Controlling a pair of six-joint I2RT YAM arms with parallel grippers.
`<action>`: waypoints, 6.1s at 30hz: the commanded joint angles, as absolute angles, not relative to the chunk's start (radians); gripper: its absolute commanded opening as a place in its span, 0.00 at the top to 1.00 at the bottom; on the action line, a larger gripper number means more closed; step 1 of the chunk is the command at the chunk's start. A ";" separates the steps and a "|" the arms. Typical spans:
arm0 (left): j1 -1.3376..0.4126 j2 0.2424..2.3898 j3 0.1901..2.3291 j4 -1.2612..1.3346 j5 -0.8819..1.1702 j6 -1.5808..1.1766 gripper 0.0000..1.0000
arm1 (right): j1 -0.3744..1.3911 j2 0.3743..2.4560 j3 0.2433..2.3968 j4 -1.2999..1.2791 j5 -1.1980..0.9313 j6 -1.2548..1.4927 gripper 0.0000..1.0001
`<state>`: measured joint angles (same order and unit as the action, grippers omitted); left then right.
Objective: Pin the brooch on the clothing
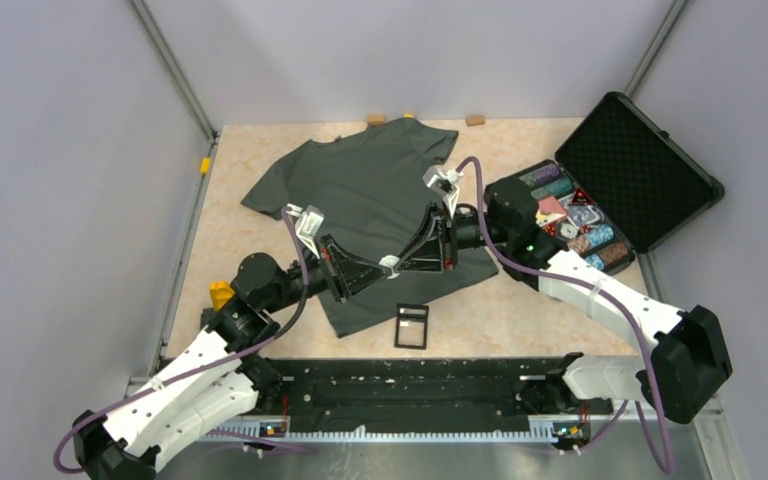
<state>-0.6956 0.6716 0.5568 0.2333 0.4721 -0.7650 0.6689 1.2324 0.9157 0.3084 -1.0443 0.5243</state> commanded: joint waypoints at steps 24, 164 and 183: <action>-0.700 0.703 0.574 0.320 0.495 -0.779 1.00 | 0.803 1.307 1.050 -0.131 -0.471 0.212 1.00; -0.074 1.264 1.161 -0.321 0.393 -0.297 1.00 | 0.502 2.317 1.886 -0.277 0.023 0.071 0.56; -0.073 1.270 1.162 -0.321 0.400 -0.303 1.00 | 0.483 2.424 1.988 -0.310 0.079 0.054 0.86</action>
